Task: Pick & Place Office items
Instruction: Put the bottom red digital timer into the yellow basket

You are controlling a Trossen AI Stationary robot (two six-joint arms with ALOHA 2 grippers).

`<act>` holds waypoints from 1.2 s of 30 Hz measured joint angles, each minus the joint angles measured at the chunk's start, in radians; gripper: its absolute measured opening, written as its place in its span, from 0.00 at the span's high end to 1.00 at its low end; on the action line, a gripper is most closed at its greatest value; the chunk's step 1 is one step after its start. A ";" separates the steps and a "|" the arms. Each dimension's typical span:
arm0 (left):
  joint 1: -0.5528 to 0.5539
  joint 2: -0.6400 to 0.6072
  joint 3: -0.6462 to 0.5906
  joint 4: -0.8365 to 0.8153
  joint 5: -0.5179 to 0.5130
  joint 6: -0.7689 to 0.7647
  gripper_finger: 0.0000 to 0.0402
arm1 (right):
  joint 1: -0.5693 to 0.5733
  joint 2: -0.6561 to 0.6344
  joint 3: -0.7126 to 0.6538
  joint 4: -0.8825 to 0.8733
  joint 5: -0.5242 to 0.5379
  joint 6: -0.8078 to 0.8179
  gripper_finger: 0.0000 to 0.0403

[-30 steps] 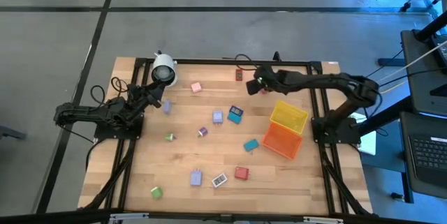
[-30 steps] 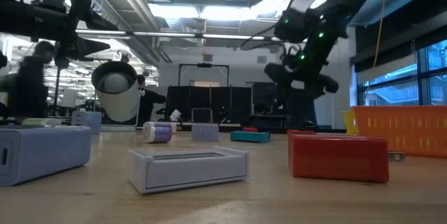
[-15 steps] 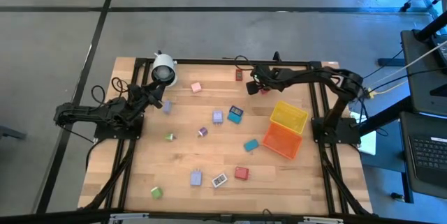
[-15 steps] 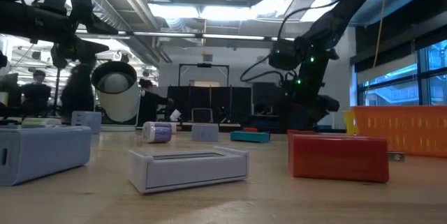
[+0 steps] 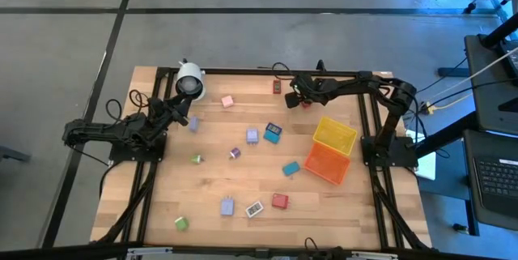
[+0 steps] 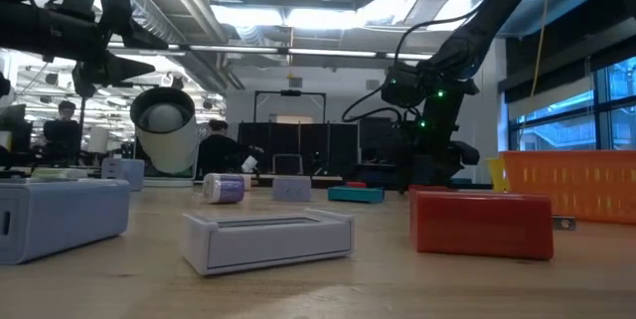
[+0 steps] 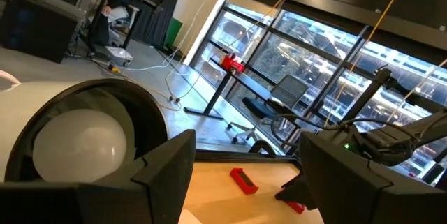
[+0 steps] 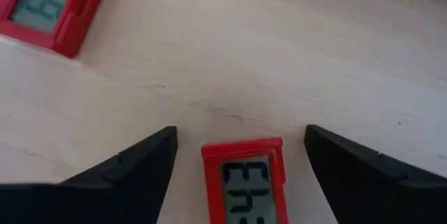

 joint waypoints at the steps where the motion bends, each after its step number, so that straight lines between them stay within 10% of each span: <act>1: 0.000 0.000 0.000 0.000 0.000 0.000 0.37 | -0.002 0.000 0.000 0.000 -0.006 0.001 0.23; 15: 0.000 0.000 0.000 -0.007 0.000 -0.002 0.37 | -0.003 0.000 0.000 -0.014 -0.026 0.013 0.61; 36: 0.000 0.000 0.000 -0.045 0.068 -0.002 0.37 | 0.052 -0.296 -0.005 -0.094 -0.070 0.042 0.61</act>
